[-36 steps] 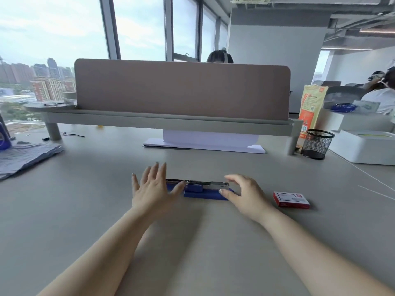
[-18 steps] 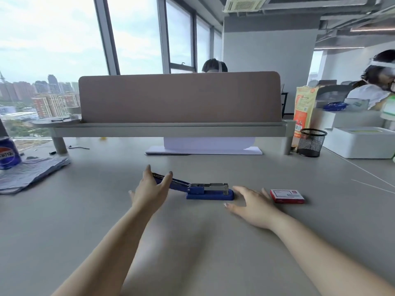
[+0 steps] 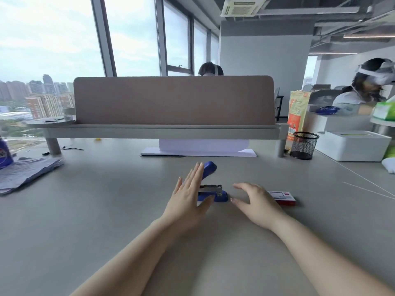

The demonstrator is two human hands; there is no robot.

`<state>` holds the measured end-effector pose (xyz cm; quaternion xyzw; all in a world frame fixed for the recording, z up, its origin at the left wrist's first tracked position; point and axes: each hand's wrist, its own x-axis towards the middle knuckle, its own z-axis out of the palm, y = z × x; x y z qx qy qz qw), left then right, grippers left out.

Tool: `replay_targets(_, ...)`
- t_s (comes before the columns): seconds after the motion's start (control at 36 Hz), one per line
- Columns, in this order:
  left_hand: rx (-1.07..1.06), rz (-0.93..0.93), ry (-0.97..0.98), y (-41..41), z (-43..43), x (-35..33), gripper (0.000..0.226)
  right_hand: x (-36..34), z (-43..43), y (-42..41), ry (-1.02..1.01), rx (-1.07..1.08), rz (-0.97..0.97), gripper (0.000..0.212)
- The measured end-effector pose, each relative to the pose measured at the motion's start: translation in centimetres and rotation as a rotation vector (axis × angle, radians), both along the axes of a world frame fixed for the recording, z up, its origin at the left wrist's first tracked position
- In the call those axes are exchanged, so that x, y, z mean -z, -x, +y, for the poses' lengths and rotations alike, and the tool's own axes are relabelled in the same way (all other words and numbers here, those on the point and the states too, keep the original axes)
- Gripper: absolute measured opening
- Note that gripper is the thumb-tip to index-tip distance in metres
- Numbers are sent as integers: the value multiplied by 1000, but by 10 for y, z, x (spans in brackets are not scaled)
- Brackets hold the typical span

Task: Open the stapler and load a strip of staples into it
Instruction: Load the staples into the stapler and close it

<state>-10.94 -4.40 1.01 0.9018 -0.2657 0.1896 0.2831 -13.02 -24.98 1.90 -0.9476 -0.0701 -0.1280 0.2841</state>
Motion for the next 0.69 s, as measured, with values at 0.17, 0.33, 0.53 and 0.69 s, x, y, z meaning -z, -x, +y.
replay_targets(0.17, -126, 35, -202, 2, -5, 8, 70, 5, 0, -1, 28, 11, -8, 45)
replay_targets(0.33, -183, -3, -327, 2, -8, 7, 66, 8, 8, -5, 109, -27, -151, 50)
replay_targets(0.53, -210, -37, -333, 1, -9, 6, 66, 10, 10, -8, 166, -41, -213, 49)
replay_targets(0.69, -170, -12, -377, -1, -11, 8, 68, 11, 8, -8, 171, -20, -187, 44)
